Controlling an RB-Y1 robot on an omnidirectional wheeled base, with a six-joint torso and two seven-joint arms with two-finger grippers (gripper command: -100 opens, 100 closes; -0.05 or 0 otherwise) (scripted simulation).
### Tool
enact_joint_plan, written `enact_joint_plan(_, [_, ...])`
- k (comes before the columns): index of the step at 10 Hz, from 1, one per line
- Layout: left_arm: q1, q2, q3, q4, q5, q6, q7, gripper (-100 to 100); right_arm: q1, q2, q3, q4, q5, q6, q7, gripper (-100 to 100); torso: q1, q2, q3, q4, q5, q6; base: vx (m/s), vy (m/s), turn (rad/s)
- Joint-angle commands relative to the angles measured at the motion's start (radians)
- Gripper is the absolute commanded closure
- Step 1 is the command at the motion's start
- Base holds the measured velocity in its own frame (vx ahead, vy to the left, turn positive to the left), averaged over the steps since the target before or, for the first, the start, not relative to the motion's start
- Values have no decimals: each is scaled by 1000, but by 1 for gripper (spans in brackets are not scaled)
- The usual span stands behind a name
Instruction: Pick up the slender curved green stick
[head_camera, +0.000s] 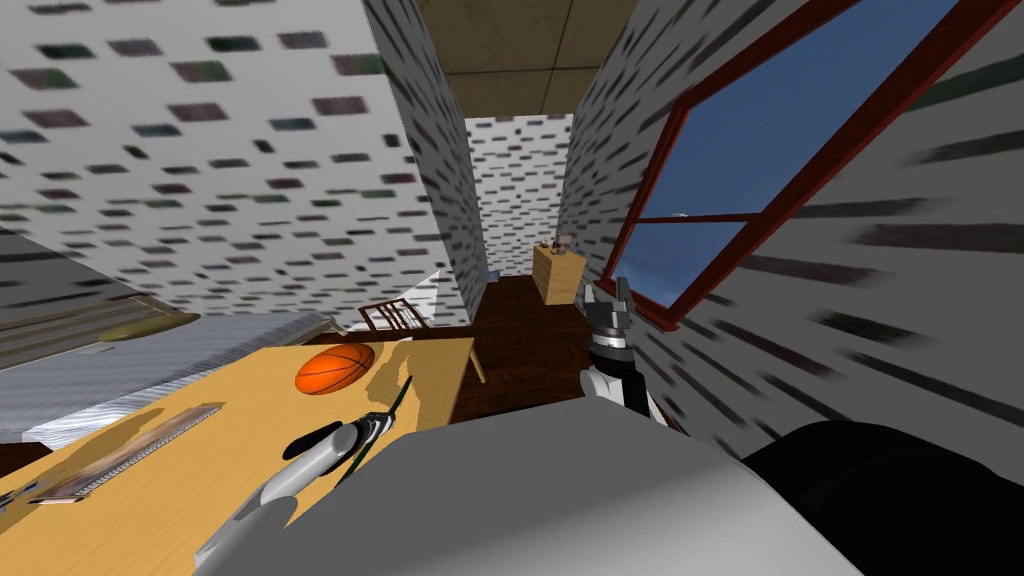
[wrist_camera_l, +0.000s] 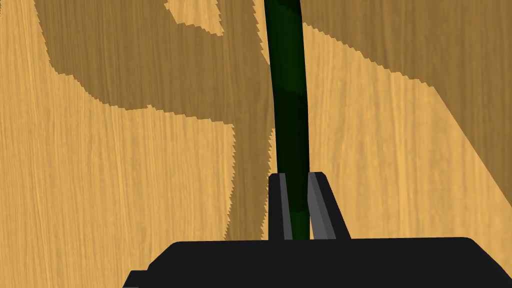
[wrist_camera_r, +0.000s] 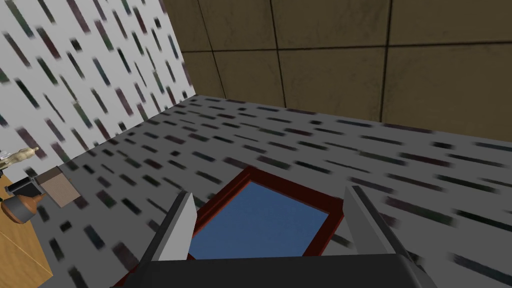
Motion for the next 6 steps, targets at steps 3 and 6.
enact_joint_plan(3, [20,52,-85,-7,16,-44,101,100,0,0,0,0,0,0,0,0,-1,0,0,1,-1,2,-44,-1,-107])
enact_joint_plan(6, [36,101,-145,-10,37,-87,182,100,0,0,0,0,0,0,0,0,0,-2,-1,0,0,0,-29,3,-61])
